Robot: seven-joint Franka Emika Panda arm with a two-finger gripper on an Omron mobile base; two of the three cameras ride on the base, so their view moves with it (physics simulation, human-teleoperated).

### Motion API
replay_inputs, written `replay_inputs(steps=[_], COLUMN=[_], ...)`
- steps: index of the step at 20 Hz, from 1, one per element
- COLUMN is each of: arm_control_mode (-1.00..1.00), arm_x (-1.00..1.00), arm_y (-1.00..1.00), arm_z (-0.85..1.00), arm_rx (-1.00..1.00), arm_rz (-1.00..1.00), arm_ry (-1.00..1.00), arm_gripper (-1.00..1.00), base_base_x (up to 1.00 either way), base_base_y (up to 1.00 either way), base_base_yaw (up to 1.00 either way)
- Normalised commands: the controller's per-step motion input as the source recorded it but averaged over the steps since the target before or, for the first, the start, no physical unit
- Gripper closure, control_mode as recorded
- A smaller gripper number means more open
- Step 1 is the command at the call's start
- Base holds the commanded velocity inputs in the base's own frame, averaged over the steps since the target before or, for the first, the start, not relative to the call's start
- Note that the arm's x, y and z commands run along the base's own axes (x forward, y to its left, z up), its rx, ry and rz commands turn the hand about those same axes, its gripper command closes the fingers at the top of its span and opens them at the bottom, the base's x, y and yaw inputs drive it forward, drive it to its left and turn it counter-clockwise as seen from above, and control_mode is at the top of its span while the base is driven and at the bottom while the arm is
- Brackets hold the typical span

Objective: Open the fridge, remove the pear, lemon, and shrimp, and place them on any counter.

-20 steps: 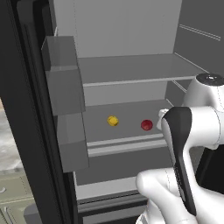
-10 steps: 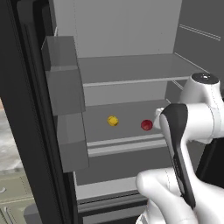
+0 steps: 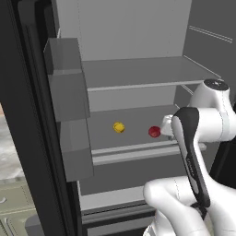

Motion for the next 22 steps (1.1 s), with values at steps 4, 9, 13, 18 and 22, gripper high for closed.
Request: replay_inputs(steps=[4,9,13,18,22], arm_control_mode=[-1.00,-1.00,-1.00,-1.00,-1.00], arm_x=[0.31,0.47,0.29,0.24,0.42], arm_y=[-0.06,0.00,0.00,-0.12,-0.14], arm_z=[-0.12,-0.36,-0.36,-0.05,-0.05], arm_rx=[0.00,-0.02,-0.05,0.00,0.00], arm_rz=[0.01,0.00,-0.04,-0.09,-0.09], arm_ry=[-0.03,-0.06,-0.17,-0.04,0.00], arm_gripper=[-1.00,-1.00,-1.00,-1.00,-1.00], base_base_x=[0.00,0.00,0.00,0.00,0.00], base_base_y=[0.00,0.00,0.00,0.00,0.00], base_base_yaw=[0.00,0.00,0.00,0.00,0.00])
